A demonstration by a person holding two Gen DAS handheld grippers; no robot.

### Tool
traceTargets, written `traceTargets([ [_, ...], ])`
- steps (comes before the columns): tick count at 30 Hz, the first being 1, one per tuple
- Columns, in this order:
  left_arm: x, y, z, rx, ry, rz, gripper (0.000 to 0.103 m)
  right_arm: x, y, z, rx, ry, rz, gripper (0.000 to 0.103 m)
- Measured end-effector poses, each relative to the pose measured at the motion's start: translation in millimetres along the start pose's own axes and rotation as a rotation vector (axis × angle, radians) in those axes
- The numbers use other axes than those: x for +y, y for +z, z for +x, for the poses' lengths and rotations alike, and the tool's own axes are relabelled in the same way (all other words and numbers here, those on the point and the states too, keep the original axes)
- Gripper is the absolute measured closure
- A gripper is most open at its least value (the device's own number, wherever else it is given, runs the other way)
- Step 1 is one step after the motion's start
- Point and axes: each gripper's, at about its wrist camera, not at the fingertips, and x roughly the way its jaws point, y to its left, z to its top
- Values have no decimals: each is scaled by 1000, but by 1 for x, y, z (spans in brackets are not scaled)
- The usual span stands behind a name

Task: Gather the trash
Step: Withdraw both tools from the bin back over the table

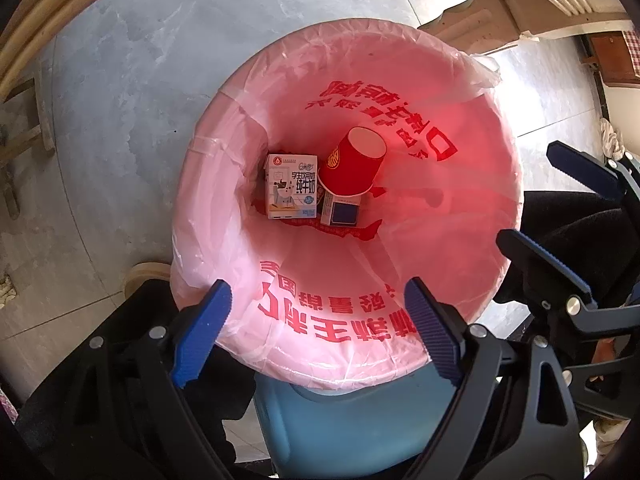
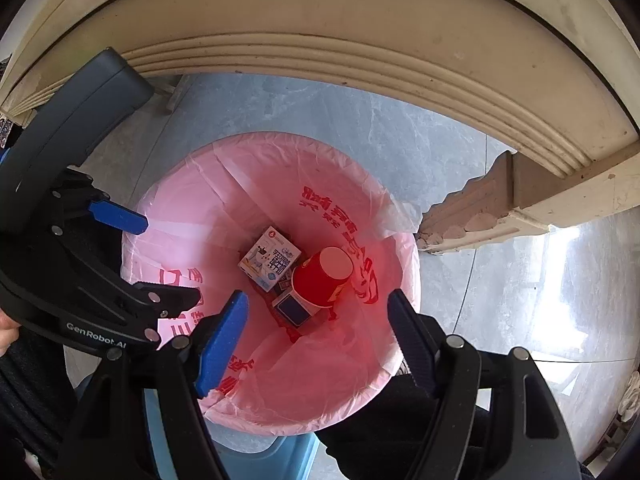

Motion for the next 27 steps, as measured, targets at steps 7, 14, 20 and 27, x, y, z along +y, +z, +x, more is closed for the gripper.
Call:
traceTargets([
  [7,-3,-3,-2,-5,23,9,17,3,2,-4,-9,-8,-11,32],
  [14,-10,-21,-28,-37,42,30,17,1,-3,-30,-55,-1,10,32],
  [20,-22,-61,-111,-168,154,163,17,-2,-5,-110,-188,82,-43,29],
  [27,-7,-75,-258,-325,223,214,14,8,16,-248,-383,85,-275,10],
])
